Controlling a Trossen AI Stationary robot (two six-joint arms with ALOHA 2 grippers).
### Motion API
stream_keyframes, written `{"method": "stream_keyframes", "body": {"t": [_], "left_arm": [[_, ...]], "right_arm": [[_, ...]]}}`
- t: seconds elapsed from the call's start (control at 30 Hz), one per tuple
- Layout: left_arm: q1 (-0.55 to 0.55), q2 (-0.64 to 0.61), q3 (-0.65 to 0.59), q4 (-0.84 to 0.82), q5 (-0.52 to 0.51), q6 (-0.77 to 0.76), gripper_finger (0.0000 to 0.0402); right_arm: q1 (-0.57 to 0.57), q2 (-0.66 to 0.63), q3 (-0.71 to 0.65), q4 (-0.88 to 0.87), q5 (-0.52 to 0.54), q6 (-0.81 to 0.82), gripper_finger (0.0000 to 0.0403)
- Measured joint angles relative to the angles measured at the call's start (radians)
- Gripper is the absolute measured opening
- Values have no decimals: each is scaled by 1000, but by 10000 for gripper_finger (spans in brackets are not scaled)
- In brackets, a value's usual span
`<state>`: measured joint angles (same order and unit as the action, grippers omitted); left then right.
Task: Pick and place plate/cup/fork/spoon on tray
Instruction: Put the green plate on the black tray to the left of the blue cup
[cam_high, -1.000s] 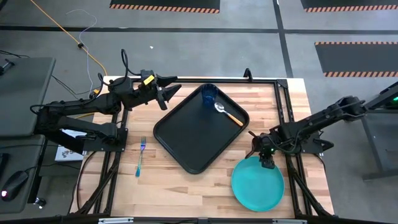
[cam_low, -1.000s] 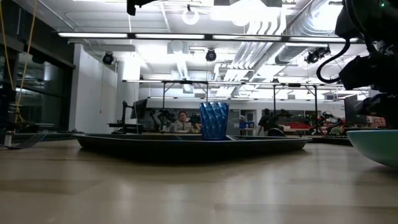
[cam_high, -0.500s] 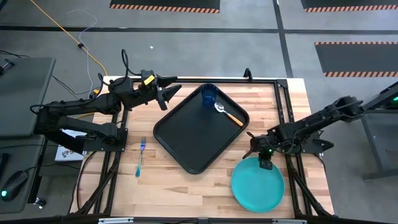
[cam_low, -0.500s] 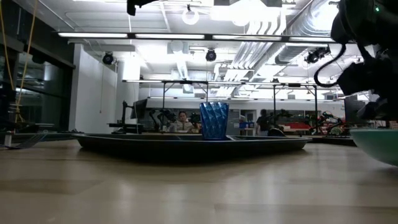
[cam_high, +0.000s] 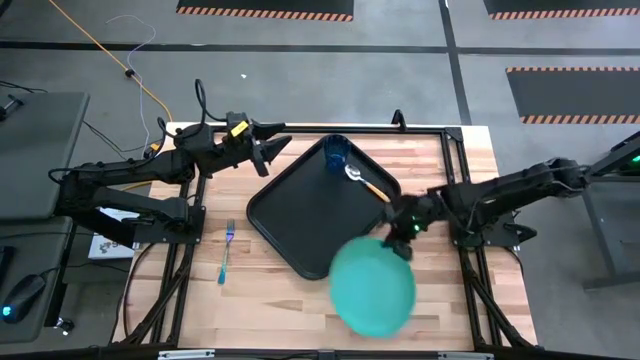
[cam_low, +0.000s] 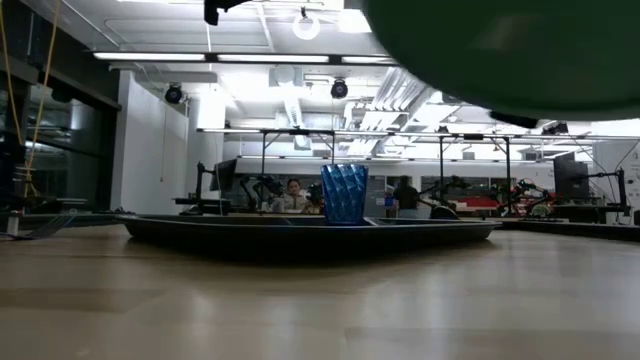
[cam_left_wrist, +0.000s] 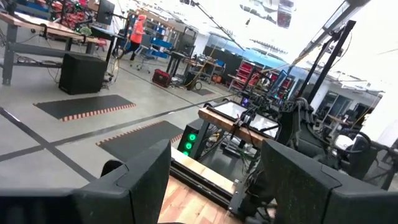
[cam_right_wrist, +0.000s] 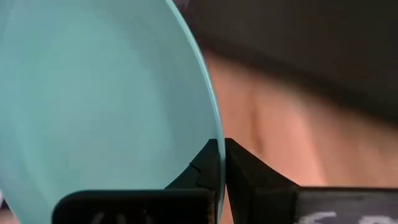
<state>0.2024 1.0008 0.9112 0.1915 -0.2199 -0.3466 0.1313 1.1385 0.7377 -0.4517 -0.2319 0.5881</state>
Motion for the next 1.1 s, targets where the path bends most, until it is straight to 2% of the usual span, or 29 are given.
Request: {"method": "stream_keyframes", "body": {"t": [0.13,0.3,0.5,0.8,1.1], "left_arm": [[0,0,0,40,0,1,241],[0,0,0,72,0,0,241],[-2,0,0,77,11,-34,241],[-1,-1,0,113,11,-36,241],[-1,-1,0,115,12,-36,241]], "right_arm": [[-87,56,67,9,104,72,2],[-175,194,139,23,197,191,1],[-240,368,212,102,210,303,1],[-275,570,289,142,216,358,0],[-297,640,297,194,277,448,0]]}}
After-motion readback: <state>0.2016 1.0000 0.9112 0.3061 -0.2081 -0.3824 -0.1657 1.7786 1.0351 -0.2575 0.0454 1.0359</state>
